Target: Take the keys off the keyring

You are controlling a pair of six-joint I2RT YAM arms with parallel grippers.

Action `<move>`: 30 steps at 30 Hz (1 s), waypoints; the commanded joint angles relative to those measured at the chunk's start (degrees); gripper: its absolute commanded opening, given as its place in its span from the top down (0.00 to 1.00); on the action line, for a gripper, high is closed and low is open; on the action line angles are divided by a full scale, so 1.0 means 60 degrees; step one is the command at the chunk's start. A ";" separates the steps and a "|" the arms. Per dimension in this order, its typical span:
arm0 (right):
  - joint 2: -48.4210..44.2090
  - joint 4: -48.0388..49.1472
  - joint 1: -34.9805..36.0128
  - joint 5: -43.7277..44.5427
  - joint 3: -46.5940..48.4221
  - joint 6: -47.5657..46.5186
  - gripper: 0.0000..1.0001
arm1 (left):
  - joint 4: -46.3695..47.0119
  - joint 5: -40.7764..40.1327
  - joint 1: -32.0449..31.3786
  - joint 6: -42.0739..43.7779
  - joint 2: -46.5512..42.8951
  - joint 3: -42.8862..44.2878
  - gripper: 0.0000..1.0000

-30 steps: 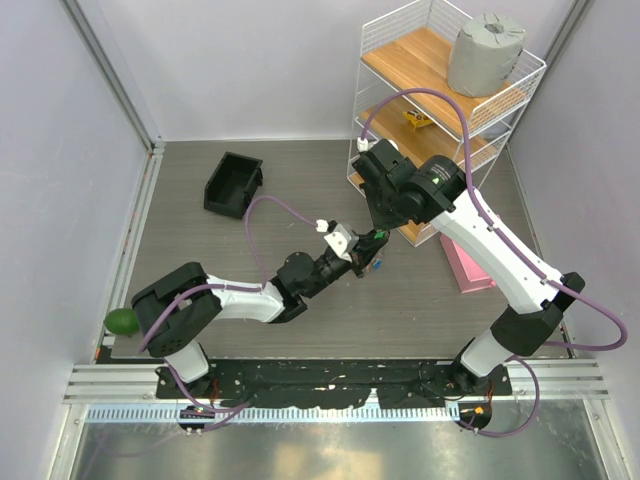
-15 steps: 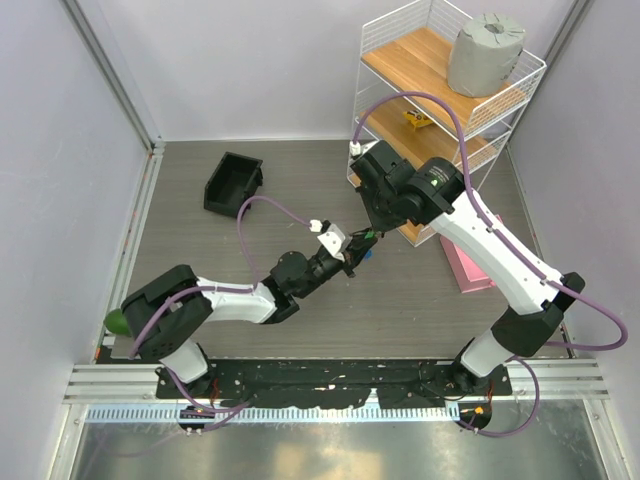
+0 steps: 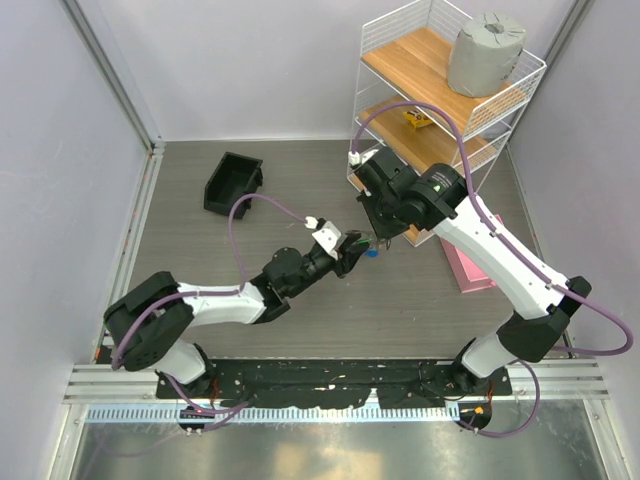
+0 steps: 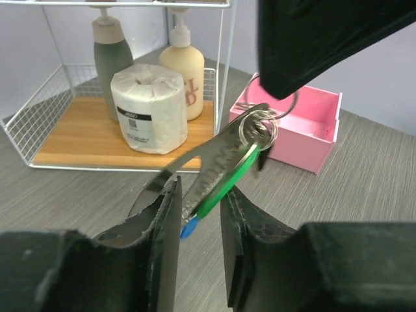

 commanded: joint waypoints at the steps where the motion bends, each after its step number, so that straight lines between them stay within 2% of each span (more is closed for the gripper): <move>1: -0.0532 -0.1200 -0.0028 -0.0061 0.0036 -0.0125 0.95 | -0.0821 0.0185 0.0158 0.0081 -0.1025 -0.0294 0.62; 6: -0.0430 -0.1201 -0.0028 -0.0222 0.0124 -0.0067 0.95 | -0.1421 0.0348 0.0158 0.0287 -0.1700 -0.0676 0.54; 15: -0.0342 -0.1259 -0.0028 -0.0398 0.0241 -0.0008 0.95 | -0.2388 0.1694 0.0158 0.0595 -0.1994 -0.0253 0.22; 20: -0.0342 -0.1303 -0.0028 -0.0457 0.0270 0.0036 0.95 | -0.2316 0.1404 0.0158 0.0463 -0.1832 0.0012 0.19; 23: -0.0341 -0.1318 -0.0028 -0.0442 0.0270 0.0051 0.95 | -0.2462 0.1154 0.0158 0.0463 -0.2008 0.0070 0.13; 26: -0.0298 -0.1318 -0.0013 -0.0471 0.0314 0.0065 0.95 | -0.3542 0.1080 0.0158 0.0536 -0.2067 0.0552 0.02; 30: -0.0283 -0.1318 -0.0027 -0.0457 0.0329 0.0080 0.95 | -0.4293 0.0934 0.0158 0.0565 -0.2139 0.0964 0.01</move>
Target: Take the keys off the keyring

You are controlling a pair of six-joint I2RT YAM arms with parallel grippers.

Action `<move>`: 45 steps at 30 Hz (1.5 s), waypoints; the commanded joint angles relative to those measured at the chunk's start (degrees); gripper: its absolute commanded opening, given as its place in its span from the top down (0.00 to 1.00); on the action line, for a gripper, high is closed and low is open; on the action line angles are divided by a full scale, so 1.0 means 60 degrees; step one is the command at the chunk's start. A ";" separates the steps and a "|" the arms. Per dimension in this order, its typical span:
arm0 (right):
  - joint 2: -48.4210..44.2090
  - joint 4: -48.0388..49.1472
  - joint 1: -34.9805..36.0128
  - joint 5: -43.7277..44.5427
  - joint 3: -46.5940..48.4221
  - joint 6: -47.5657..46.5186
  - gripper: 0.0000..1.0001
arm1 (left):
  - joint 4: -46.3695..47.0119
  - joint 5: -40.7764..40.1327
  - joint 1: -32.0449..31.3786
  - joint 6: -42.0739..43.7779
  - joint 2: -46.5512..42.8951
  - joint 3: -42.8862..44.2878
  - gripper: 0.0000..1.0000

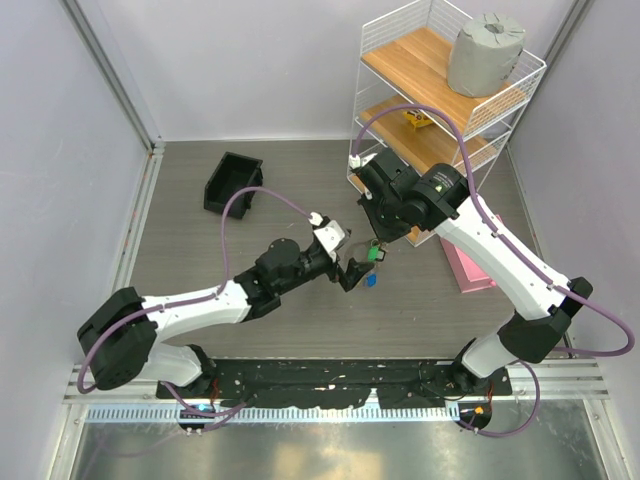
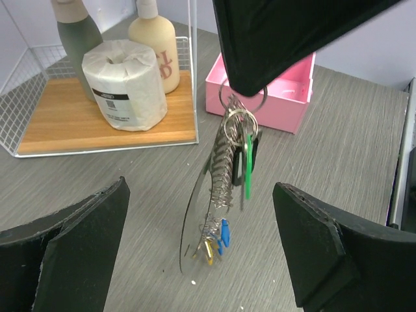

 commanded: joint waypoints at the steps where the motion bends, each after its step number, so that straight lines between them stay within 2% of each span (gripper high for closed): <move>1: -0.0170 -0.0986 -0.0028 -0.0012 0.0394 0.0076 0.95 | -0.0644 -0.0406 0.0041 0.0161 -0.0366 0.0622 0.00; 7: -0.0156 -0.0972 -0.0028 -0.0041 0.0438 0.0091 0.95 | -0.0966 -0.0073 0.0041 0.0571 -0.0265 0.0913 0.00; 17: -0.0126 -0.0986 -0.0028 -0.0085 0.0541 0.0179 0.95 | -0.0029 0.0837 0.0041 0.0410 0.0761 0.1515 0.02; 18: -0.0112 -0.0986 -0.0028 -0.0115 0.0541 0.0179 0.95 | 0.0102 0.0924 0.0056 0.0410 0.0849 0.1530 0.06; 19: -0.0126 -0.1001 -0.0028 -0.0100 0.0555 0.0179 0.95 | 0.0191 0.0983 0.0041 0.0410 0.0922 0.1559 0.14; 21: -0.0126 -0.1030 -0.0028 -0.0129 0.0585 0.0179 0.95 | 0.0250 0.0984 0.0041 0.0396 0.1039 0.1618 0.36; 27: -0.0214 -0.1045 -0.0028 -0.0305 0.0410 0.0121 0.95 | 0.0806 0.0808 0.0041 0.0878 0.1069 0.1340 0.94; 28: -0.0214 -0.1045 -0.0028 -0.0334 0.0293 0.0120 0.95 | 0.0850 0.0794 0.0041 0.0951 0.1069 0.1325 1.00; 33: -0.0331 -0.1089 -0.0013 -0.0626 0.0029 -0.0011 0.95 | 0.1041 0.0969 0.0041 0.1449 0.0967 0.1106 1.00; 38: -0.0434 -0.1075 0.0002 -0.1110 -0.0614 -0.0114 0.95 | 0.1100 0.1101 0.0041 0.2810 0.0543 0.0564 1.00; 45: -0.0536 -0.1074 0.0133 -0.1564 -0.0953 -0.0158 0.95 | 0.0470 0.1057 0.0114 0.3779 0.0118 0.0432 1.00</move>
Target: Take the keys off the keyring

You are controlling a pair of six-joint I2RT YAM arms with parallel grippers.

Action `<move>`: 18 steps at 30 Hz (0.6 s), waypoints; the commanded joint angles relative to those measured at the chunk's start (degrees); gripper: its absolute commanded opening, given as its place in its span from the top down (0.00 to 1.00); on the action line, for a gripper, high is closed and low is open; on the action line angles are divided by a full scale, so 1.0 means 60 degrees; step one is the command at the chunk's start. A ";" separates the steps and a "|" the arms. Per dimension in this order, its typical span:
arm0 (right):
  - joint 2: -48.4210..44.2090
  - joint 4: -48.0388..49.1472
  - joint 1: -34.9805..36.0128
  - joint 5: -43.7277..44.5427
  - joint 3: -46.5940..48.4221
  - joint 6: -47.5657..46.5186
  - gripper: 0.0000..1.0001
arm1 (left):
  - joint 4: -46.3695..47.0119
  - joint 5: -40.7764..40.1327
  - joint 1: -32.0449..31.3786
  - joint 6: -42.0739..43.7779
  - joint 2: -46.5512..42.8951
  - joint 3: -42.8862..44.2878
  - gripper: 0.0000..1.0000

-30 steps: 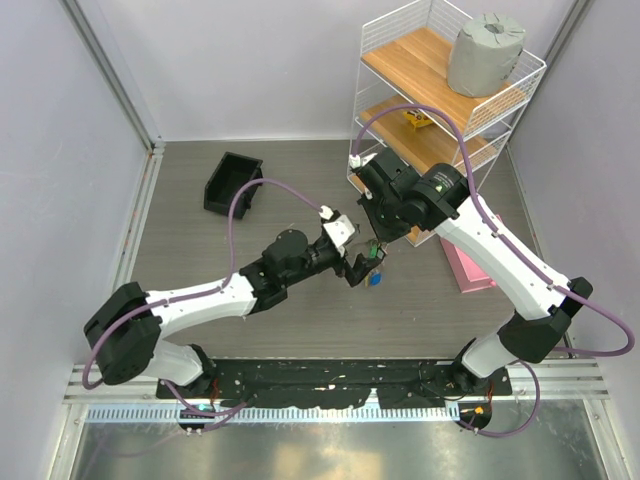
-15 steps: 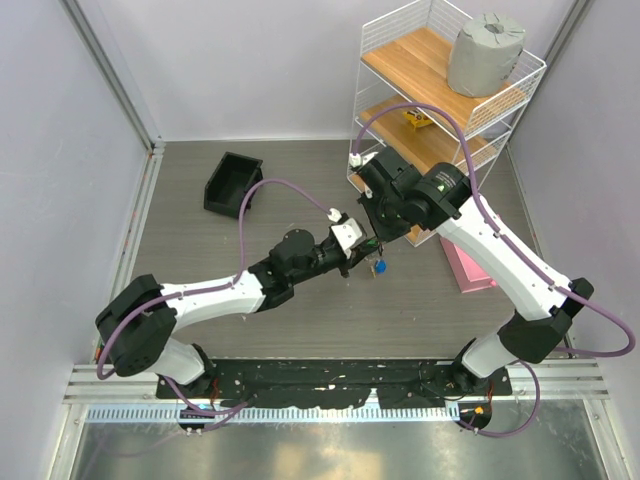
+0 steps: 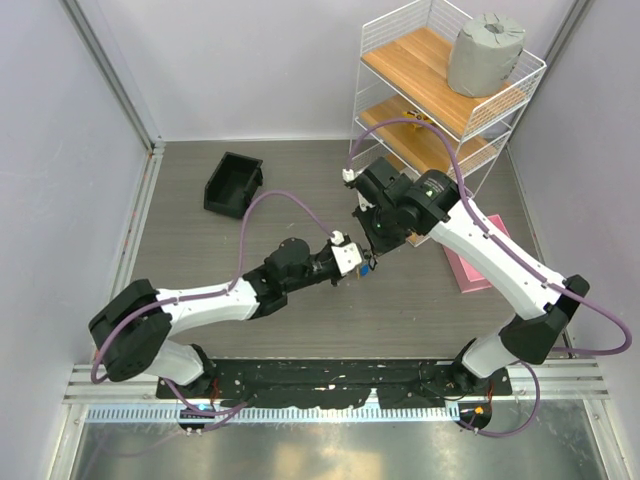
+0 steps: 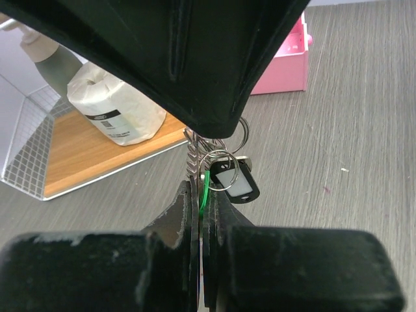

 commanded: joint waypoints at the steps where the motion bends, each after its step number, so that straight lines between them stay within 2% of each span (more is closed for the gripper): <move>1: -0.0460 -0.1296 0.0130 -0.0730 -0.0246 -0.0180 0.95 | 0.0659 -0.0072 0.0147 0.0916 -0.0713 0.0038 1.00; 11: -0.0328 -0.1135 0.0379 -0.1421 -0.1083 -0.0224 0.93 | 0.1055 0.0133 0.0191 0.1605 -0.1255 -0.0562 1.00; 14: -0.0429 -0.1078 0.0379 -0.0765 -0.0688 -0.0005 0.77 | 0.0748 0.0060 0.0206 0.1503 -0.1387 -0.0606 1.00; 15: -0.0547 -0.0961 0.0336 -0.0500 -0.0614 0.0068 0.62 | 0.0675 -0.0027 0.0191 0.1372 -0.1431 -0.0607 1.00; 18: -0.1264 -0.0128 0.0102 -0.0221 -0.0730 0.0375 0.47 | 0.0440 -0.0466 0.0206 0.0830 -0.1519 -0.0607 1.00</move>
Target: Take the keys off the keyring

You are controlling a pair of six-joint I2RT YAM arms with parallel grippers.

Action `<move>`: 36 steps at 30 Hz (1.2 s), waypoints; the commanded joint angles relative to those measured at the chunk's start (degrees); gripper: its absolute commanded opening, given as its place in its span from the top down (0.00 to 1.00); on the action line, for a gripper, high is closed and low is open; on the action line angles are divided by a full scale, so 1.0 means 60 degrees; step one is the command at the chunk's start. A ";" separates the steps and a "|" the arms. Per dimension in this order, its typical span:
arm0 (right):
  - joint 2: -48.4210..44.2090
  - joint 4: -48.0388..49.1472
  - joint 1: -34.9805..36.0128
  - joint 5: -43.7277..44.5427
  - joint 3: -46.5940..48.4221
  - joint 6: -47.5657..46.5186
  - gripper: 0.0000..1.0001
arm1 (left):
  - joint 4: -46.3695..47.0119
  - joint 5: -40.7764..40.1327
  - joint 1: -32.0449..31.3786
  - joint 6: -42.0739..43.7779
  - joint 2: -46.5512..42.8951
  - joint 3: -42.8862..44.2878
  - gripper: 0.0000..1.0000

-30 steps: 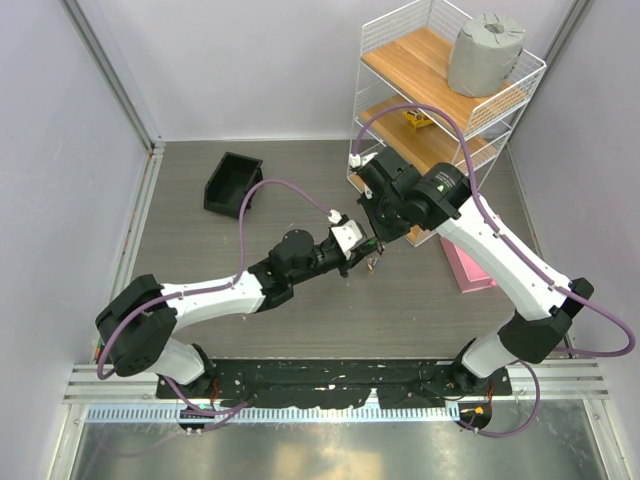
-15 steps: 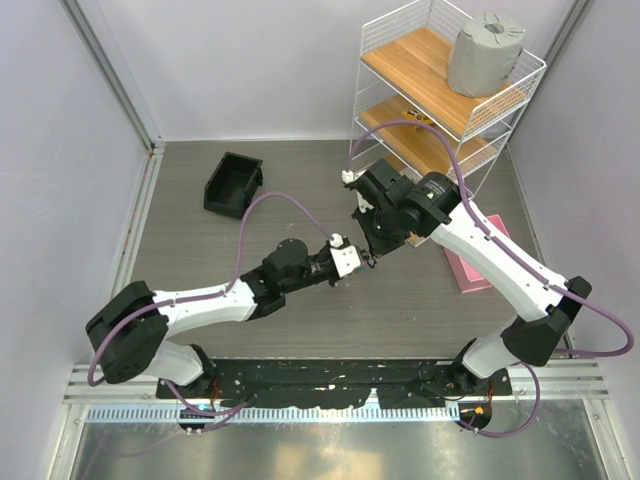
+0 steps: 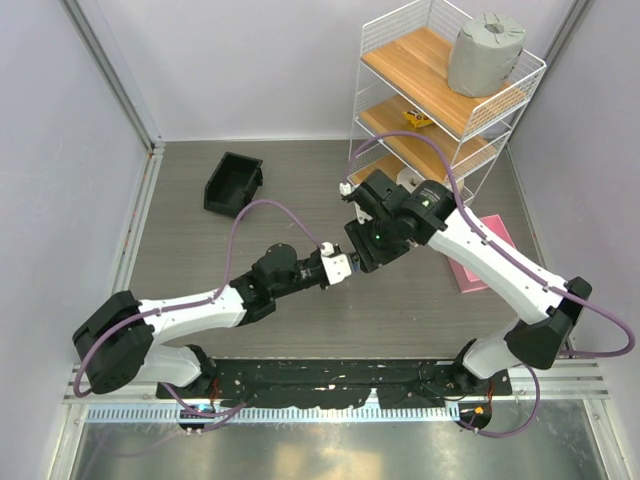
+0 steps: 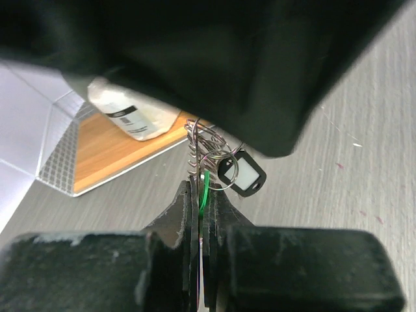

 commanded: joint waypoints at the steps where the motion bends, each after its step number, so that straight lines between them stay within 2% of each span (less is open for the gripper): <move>1: -0.1315 -0.0326 -0.0209 0.0494 0.0097 0.0409 0.47 | 0.0709 -0.0831 0.0140 -0.0704 -0.0554 0.0180 1.00; 6: -0.2620 0.2089 -0.0253 0.0043 -0.1438 0.0863 0.47 | 0.0446 -0.1417 0.0199 -0.2226 -0.0802 0.0239 1.00; 10: -0.4113 0.4914 -0.0253 -0.0881 -0.3256 0.1259 0.47 | -0.0023 -0.1638 0.0199 -0.3633 -0.1066 0.0458 1.00; 15: -0.5565 0.7873 -0.0253 -0.0986 -0.5043 0.1712 0.47 | -0.0478 -0.1639 0.0213 -0.5348 -0.1345 0.0693 1.00; 24: -0.5611 0.8933 -0.0253 -0.0428 -0.5222 0.2314 0.50 | 0.0676 -0.0848 0.0199 -0.6273 -0.1477 0.0298 1.00; 32: -0.5259 0.8715 -0.0253 -0.0428 -0.5032 0.2811 0.53 | 0.1514 -0.0452 0.0199 -0.6288 -0.1521 -0.0025 1.00; 36: -0.5127 0.8524 -0.0253 -0.0428 -0.4915 0.2826 0.58 | 0.1631 -0.0277 0.0199 -0.6332 -0.1492 -0.0025 1.00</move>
